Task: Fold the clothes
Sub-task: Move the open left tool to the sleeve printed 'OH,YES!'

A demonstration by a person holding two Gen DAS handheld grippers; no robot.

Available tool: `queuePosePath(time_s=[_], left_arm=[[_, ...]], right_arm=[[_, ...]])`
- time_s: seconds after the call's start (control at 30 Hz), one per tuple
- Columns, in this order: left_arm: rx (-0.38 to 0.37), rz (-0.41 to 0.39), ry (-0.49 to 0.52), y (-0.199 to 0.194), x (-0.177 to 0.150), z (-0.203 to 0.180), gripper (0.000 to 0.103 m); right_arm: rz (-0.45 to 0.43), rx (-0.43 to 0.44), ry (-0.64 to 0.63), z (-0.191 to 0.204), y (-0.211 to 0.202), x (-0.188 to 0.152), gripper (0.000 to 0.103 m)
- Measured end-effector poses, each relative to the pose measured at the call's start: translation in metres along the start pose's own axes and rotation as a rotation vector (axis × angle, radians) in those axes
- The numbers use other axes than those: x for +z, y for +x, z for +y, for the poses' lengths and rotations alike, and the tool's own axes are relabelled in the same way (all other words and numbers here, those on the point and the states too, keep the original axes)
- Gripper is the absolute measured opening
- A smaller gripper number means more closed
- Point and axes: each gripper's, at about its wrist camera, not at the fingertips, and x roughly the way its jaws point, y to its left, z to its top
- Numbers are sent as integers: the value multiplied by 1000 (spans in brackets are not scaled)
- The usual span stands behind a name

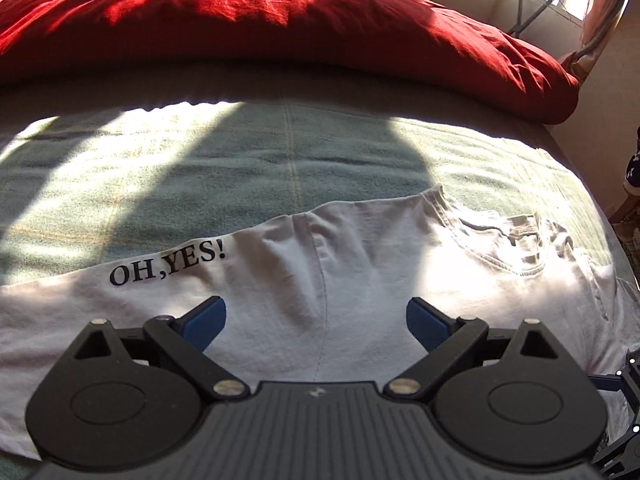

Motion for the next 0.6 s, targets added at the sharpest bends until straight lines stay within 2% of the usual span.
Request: queuePosePath(time_s=[0.13,0.3,0.5,0.6], left_arm=[[-31,22,-22,22,14,0,96],[-20,54,-132,52,22,24,96],[81,3,-156,45,38,47,96],[43,-17,-198,24,33,53,96]], right_arm=[[-7,-2,0,0,0,-1,103],[-11,-1,1,0,0,-2,103],[-8,-5,2,1,-1,-1,103],[1,-6,3,1,0,1,103]])
